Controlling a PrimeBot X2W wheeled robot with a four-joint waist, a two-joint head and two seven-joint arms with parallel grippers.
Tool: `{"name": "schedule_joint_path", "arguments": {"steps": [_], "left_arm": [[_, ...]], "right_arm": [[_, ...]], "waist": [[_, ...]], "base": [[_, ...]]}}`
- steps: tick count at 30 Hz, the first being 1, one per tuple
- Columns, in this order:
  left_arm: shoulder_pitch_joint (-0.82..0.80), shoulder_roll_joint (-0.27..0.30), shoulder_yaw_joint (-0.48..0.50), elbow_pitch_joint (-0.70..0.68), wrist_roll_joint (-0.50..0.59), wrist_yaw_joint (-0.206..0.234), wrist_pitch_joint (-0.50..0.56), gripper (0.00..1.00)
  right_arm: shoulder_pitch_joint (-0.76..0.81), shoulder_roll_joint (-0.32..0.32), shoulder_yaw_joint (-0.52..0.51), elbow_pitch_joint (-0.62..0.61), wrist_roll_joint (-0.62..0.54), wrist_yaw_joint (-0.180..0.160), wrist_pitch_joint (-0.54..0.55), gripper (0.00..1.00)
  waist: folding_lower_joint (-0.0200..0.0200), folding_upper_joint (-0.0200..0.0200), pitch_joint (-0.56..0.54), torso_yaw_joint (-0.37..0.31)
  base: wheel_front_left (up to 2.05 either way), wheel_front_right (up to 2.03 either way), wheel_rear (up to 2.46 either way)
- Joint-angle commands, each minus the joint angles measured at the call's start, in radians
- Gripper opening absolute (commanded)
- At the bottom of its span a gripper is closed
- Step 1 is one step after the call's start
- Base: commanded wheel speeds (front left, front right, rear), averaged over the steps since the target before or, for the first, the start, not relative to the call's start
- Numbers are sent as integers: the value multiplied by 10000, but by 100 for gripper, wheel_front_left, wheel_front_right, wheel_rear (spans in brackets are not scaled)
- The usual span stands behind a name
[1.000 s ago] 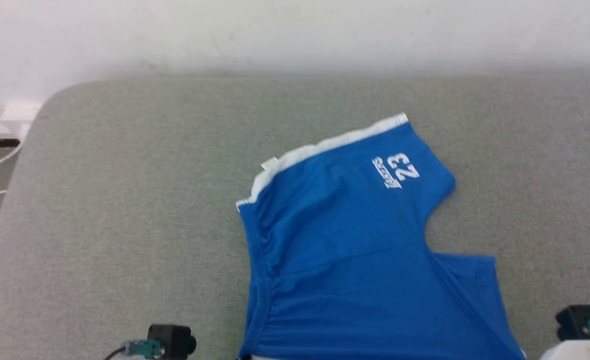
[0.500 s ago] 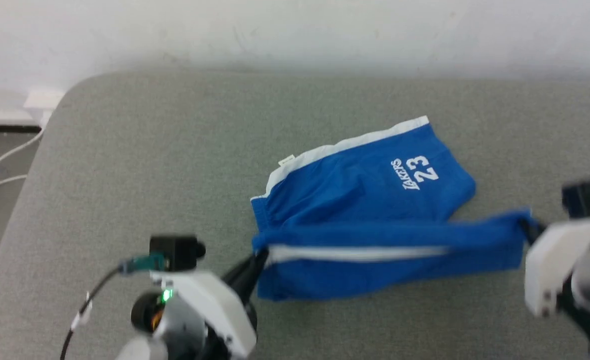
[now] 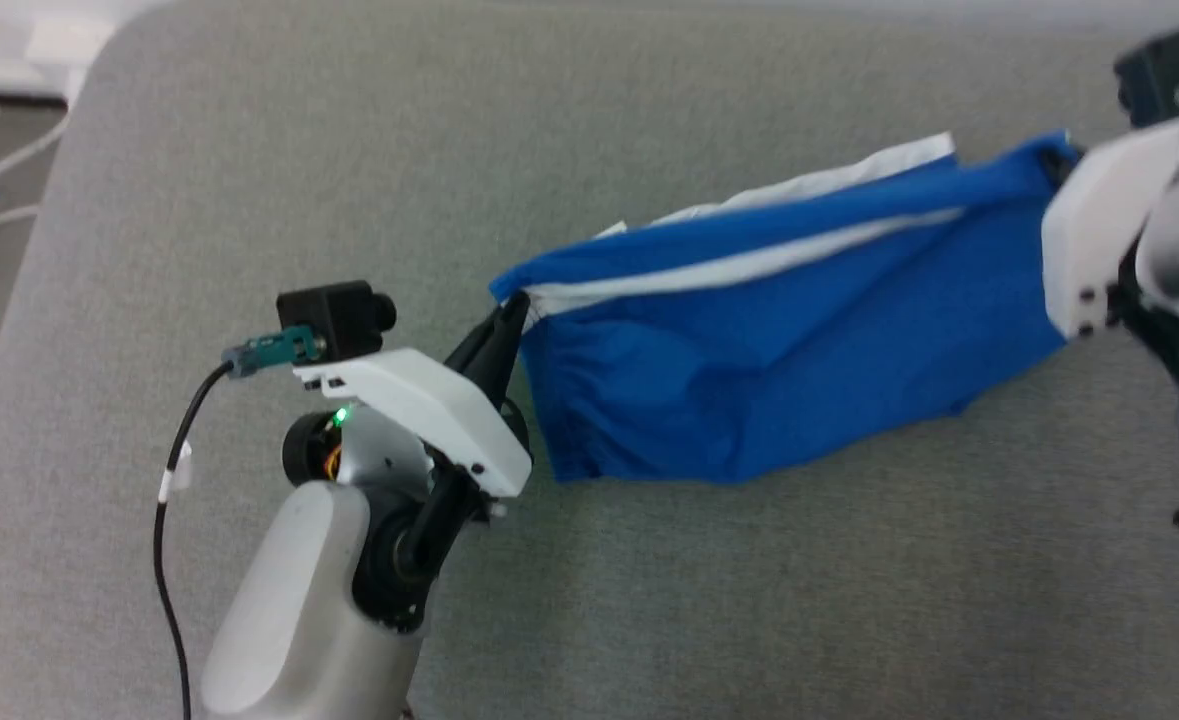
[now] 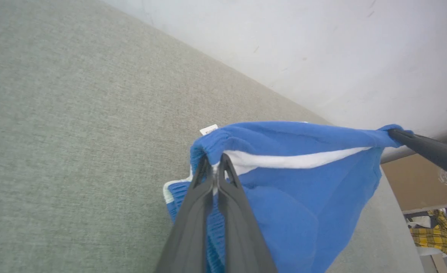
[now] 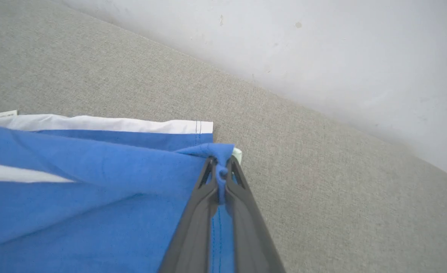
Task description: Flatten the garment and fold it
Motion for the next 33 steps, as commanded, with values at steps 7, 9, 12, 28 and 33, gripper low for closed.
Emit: {"name": "schedule_joint_path", "arguments": {"steps": [7, 9, 12, 28, 33], "left_arm": [[-831, -304, -169, 1161, -93, -79, -822, 0], [-900, -346, -269, 1370, -161, -138, -969, 0], [-952, -388, -443, 1614, -276, -228, -1094, 0], [656, 55, -1036, 656, -235, -892, -1933, 100], [1506, 271, -1340, 147, 30, -1033, -2293, 100]], "right_arm": [[-1882, -447, 1093, 2194, 37, -19, -315, 0], [-2189, -533, 1316, 2706, 101, -19, -268, 0], [-2530, -611, 1616, 3368, 293, -19, -177, 0], [-249, -668, 1089, 2662, 1751, -19, -2040, 100], [1581, -342, 344, 1207, 1517, -19, -3355, 100]], "waist": [[-4, 0, 1571, 851], [-4, 0, 1658, 926], [-4, 0, 1693, 1006], [-4, 0, -532, 585], [-4, 0, -1259, 280]], "base": [[0, 0, 0], [0, 0, 0], [0, 0, 0], [0, 0, 0], [0, 0, 0]]}}
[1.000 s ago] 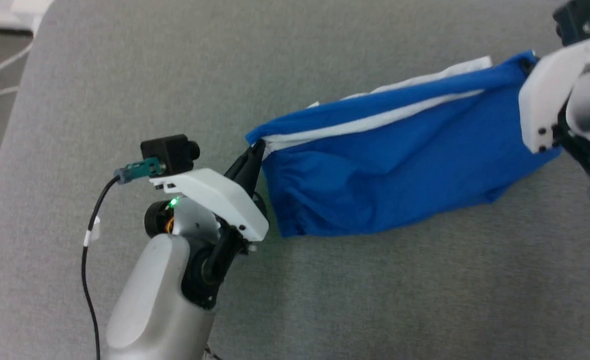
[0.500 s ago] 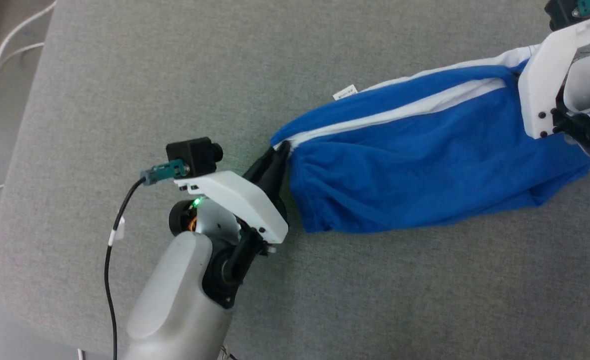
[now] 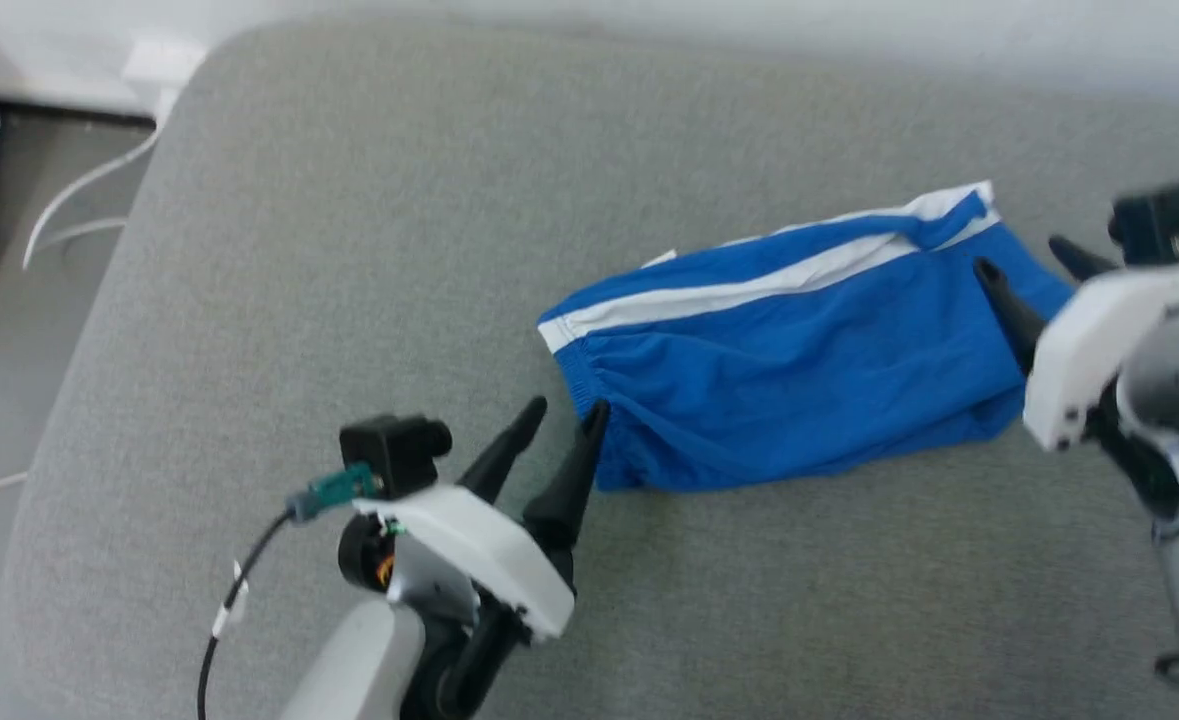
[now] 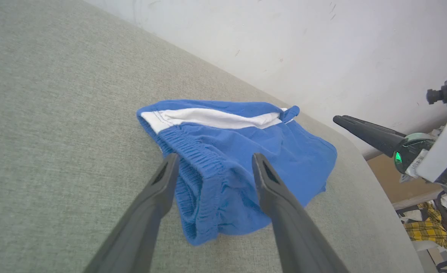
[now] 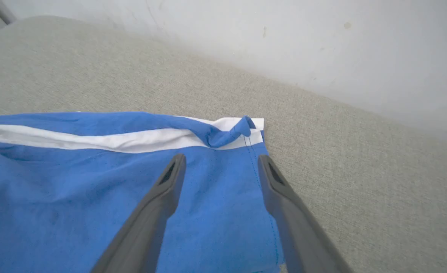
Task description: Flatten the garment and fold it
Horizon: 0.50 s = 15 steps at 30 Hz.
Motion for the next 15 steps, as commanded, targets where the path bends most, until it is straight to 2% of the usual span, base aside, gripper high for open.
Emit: {"name": "schedule_joint_path", "arguments": {"steps": [1, 5, 11, 15], "left_arm": [[214, 39, -74, -89, 143, -69, -125, 100], [620, 204, -292, 50, 623, 71, -460, 100], [720, 282, -412, 828, 1454, 600, -1143, 100], [553, 194, -304, 1569, 1710, 941, -1575, 100]], "right_arm": [[488, 147, -198, -292, -126, -9, -272, 100], [1976, 925, -1052, -1328, -586, -9, -1162, 100], [3590, 2344, -1954, -2403, -1214, -9, -2546, 100], [4149, 2795, -2175, -2631, -1380, -9, -3271, 100]], "waist": [[3, 0, -869, -483], [3, 0, -1245, -751], [3, 0, -1476, -1163], [3, 0, -1430, -1408]], "base": [[0, 0, 0], [0, 0, 0], [0, 0, 0], [0, 0, 0]]}}
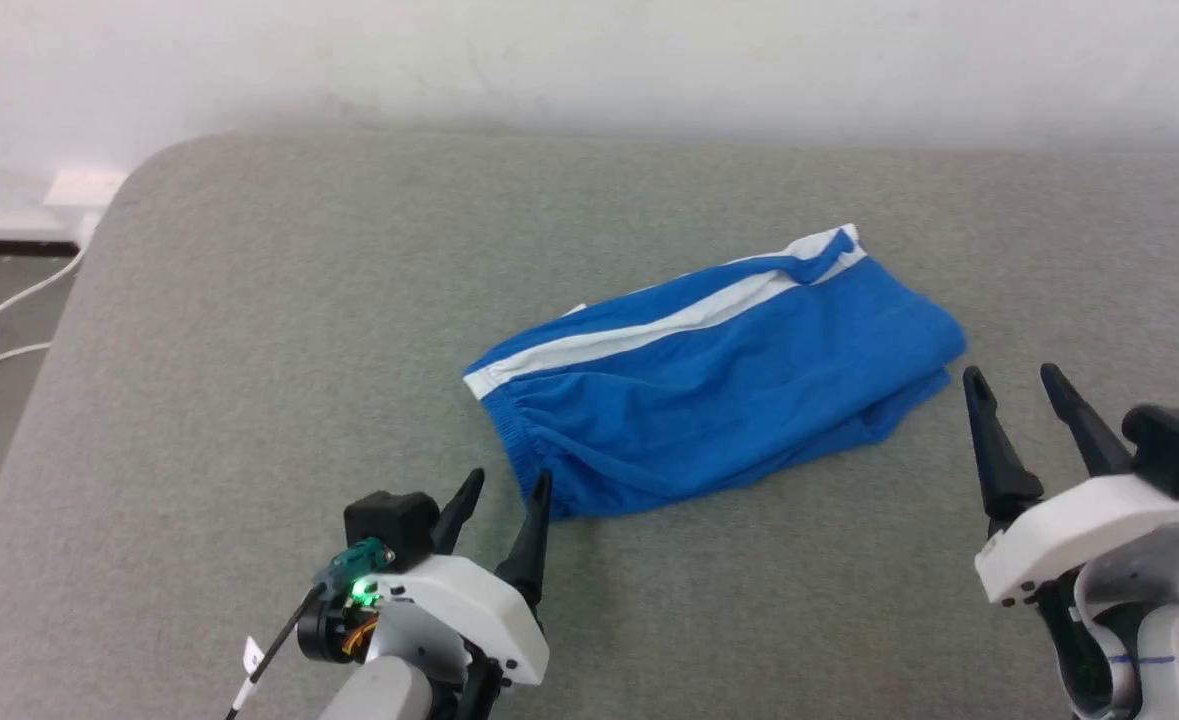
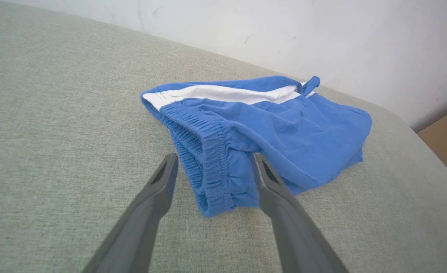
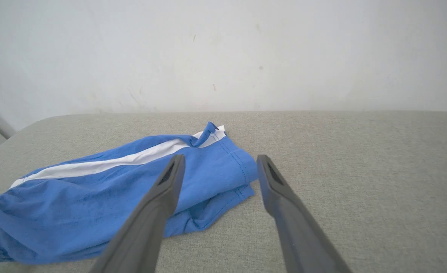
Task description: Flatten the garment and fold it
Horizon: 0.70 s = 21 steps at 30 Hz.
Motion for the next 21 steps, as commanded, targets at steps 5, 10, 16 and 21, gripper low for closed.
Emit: {"name": "schedule_joint_path", "arguments": {"steps": [5, 10, 16, 21], "left_arm": [[-491, -127, 85, 1083, 250, 322, -284, 100], [-889, -222, 18, 2027, 357, 537, -165, 100], [-1161, -323, -202, 2746, 296, 517, 369, 73], [-1249, -366, -407, 2880, 244, 259, 464, 0]], "right_arm": [[251, 164, 66, -20, 12, -9, -420, 100], [104, 179, 159, 156, 73, -9, -549, 100], [-178, 181, 136, 421, -70, -9, -468, 100], [-527, 182, -123, 776, -338, -9, -31, 100]], "waist": [[1, 0, 29, -478], [1, 0, 169, -631], [1, 0, 264, -658], [1, 0, 310, -510]], "base": [[0, 0, 0], [0, 0, 0], [0, 0, 0], [0, 0, 0]]}}
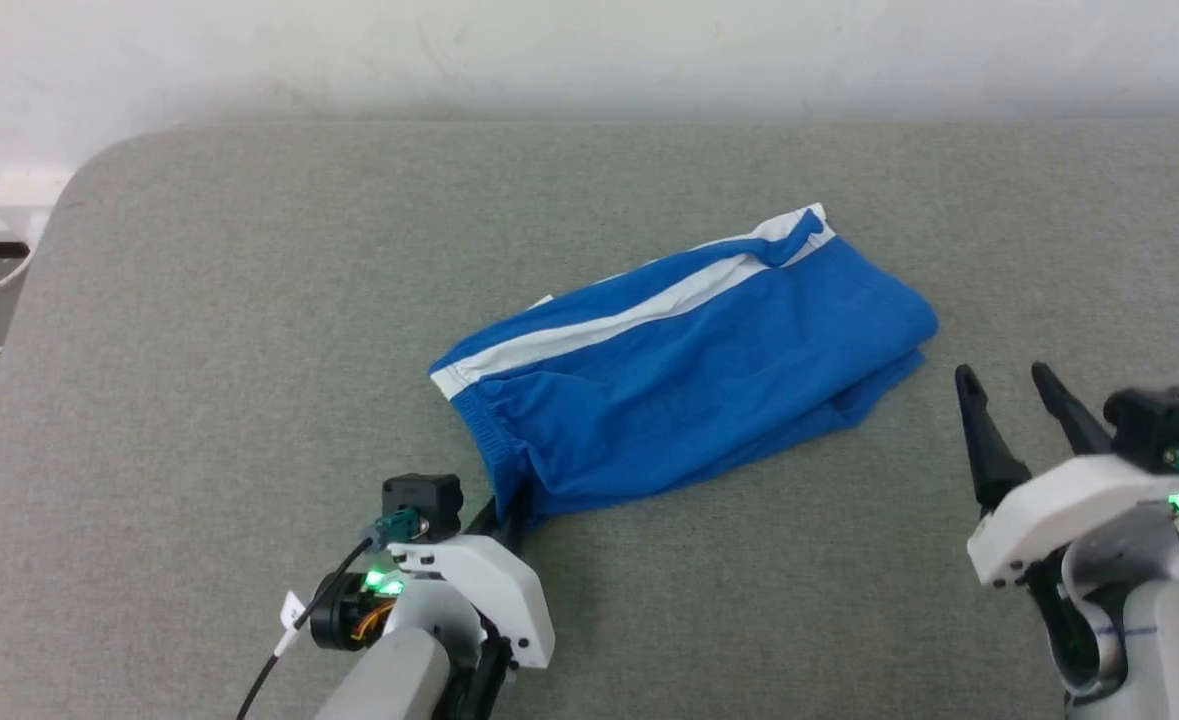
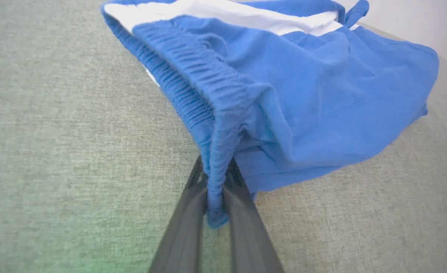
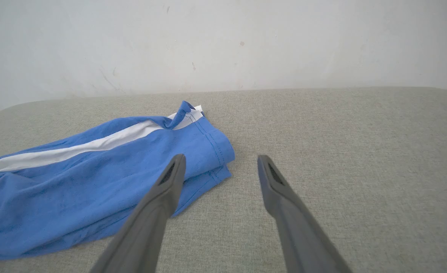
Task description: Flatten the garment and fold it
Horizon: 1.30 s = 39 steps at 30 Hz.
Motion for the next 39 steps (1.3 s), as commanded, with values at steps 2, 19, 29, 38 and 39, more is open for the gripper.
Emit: {"name": "schedule_joint_path", "arguments": {"steps": [2, 19, 29, 38, 39], "left_arm": [[-57, -42, -137, 96, -32, -121, 96, 0], [-521, -243, -605, -134, -44, -365, 33, 0], [-579, -258, -616, 140, -186, -408, -111, 0], [-195, 216, -719, -453, -232, -506, 135, 0], [-109, 289, -720, -606, -262, -507, 213, 0]], "right_arm": [[-542, 29, -123, 235, -189, -9, 237, 100], [-4193, 29, -1383, 5589, -1674, -9, 2657, 100], [-4088, 29, -1433, 5680, -2326, -9, 4305, 0], [-2086, 30, -1215, 2587, -999, -9, 3792, 0], [-1712, 30, -1166, 2096, -828, -9, 3875, 0]], "waist": [[0, 0, 60, 139], [0, 0, 807, 1115], [0, 0, 730, 1175], [0, 0, -101, 994], [0, 0, -208, 942]], "base": [[0, 0, 0], [0, 0, 0], [0, 0, 0], [0, 0, 0], [0, 0, 0]]}}
